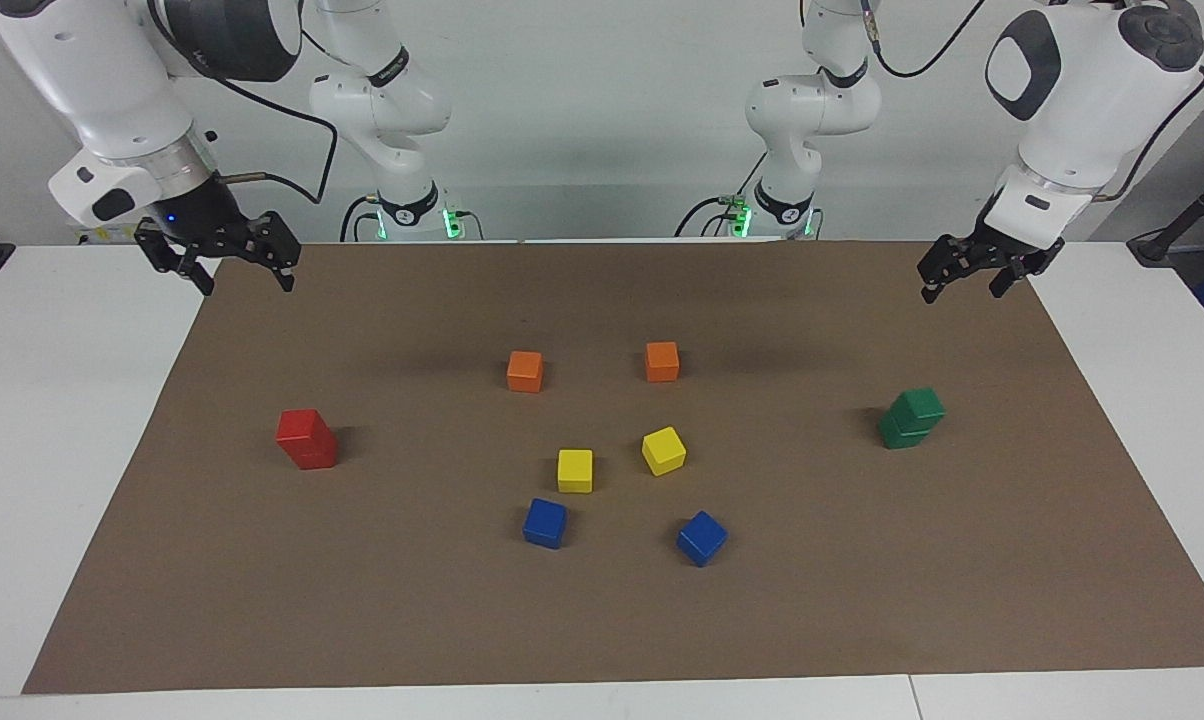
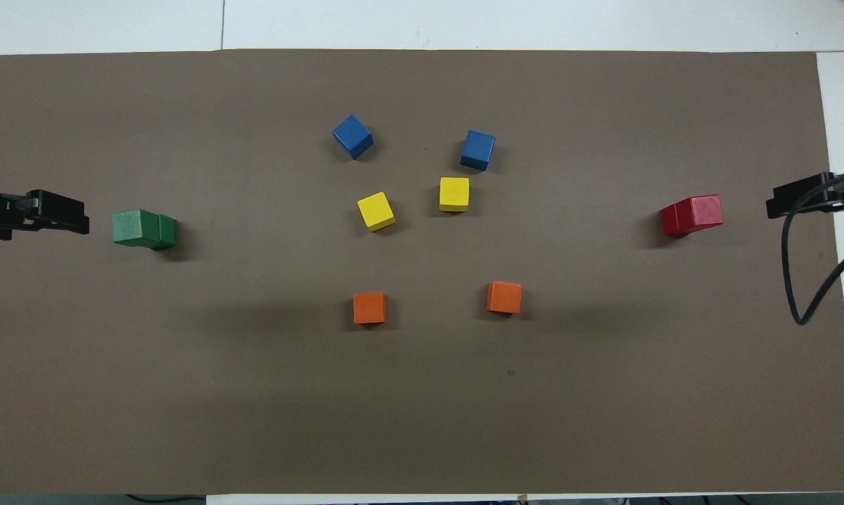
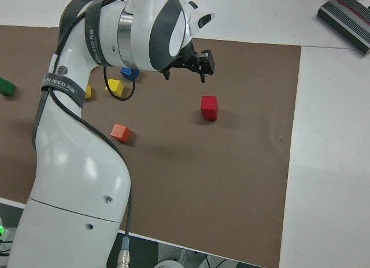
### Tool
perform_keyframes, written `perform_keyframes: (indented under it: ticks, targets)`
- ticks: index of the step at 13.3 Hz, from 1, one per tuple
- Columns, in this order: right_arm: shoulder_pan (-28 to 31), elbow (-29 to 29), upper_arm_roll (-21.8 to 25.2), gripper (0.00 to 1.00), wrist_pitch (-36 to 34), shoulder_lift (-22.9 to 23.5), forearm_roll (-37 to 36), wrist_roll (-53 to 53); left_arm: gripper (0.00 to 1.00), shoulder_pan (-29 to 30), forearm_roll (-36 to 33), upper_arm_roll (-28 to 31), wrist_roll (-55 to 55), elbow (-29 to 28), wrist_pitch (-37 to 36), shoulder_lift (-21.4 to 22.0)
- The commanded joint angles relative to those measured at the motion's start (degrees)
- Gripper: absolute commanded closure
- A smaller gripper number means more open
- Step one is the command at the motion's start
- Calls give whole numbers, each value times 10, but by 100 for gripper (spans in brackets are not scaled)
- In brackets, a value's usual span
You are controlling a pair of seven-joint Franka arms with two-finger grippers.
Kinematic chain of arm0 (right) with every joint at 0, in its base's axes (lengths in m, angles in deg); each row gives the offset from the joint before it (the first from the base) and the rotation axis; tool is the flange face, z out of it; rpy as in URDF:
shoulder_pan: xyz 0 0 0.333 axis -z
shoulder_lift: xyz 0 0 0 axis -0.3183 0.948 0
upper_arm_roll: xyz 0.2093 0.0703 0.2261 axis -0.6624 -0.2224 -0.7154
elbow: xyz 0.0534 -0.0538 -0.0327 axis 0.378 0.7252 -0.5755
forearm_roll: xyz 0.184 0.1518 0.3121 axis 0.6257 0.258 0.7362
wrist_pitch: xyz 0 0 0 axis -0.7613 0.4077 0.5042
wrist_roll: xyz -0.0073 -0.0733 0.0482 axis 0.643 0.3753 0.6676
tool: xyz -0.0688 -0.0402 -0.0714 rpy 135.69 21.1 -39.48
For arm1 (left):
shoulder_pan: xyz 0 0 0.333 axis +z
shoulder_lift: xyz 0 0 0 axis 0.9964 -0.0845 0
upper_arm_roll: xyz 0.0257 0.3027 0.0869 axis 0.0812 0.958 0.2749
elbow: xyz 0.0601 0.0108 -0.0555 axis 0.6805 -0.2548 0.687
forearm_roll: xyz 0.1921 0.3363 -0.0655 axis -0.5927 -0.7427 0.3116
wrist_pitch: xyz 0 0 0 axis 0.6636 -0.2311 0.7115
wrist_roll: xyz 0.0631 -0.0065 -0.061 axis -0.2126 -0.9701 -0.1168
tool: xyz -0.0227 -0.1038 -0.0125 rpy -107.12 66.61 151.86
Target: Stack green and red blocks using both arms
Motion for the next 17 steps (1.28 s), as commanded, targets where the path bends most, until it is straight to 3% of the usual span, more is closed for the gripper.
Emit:
perform_keyframes:
  ticks: [1, 3, 17]
  targets:
    - [-1, 3, 2, 0, -8, -3, 1, -2, 0, 2, -9, -3, -3, -3, 1, 9]
    - [-11, 3, 19, 0, -11, -4, 2, -2, 0, 2, -9, -3, -3, -3, 0, 9]
    - [-20, 7, 21, 0, -10, -13, -7, -9, 0, 2, -9, -3, -3, -3, 0, 10]
